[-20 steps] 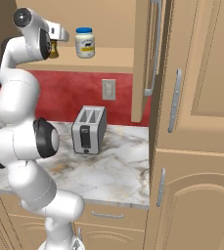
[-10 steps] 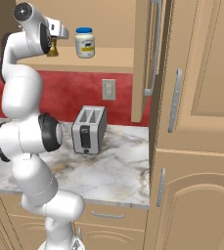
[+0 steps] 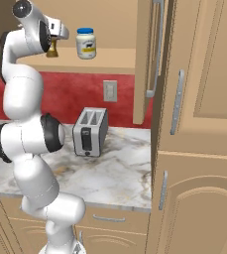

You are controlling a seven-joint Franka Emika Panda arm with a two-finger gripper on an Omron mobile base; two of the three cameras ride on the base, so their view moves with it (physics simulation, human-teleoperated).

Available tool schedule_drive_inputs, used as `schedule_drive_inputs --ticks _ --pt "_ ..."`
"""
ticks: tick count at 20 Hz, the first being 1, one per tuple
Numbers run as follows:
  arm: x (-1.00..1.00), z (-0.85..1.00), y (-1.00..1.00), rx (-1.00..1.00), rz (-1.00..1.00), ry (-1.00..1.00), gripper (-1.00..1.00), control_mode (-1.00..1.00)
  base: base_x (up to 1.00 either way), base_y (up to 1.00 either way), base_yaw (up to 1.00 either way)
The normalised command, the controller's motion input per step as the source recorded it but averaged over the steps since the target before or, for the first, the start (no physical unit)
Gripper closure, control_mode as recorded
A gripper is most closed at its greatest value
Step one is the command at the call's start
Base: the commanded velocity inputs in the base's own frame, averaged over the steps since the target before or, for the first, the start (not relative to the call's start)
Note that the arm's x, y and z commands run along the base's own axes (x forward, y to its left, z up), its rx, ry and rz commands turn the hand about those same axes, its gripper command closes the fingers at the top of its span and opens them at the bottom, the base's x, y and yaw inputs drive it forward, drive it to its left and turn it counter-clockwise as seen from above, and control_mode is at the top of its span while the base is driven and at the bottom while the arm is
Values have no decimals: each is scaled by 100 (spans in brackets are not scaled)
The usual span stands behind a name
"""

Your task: Collect the turmeric, mayonnaise, and shaker from the cabinet and place them next to the stove.

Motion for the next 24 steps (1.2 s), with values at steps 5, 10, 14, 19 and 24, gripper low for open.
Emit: schedule_drive_inputs --ticks 5,10,14,19,24 --pt "0 -10 0 0 0 0 100 -100 0 0 0" --pt "-23 -18 0 3 0 -10 100 -100 0 0 0" --pt "-78 -26 -1 9 0 -27 100 -100 0 0 0" --pt "-96 3 -12 9 0 -22 100 -100 0 0 0" --pt "-100 38 -22 3 1 -10 100 -100 0 0 0"
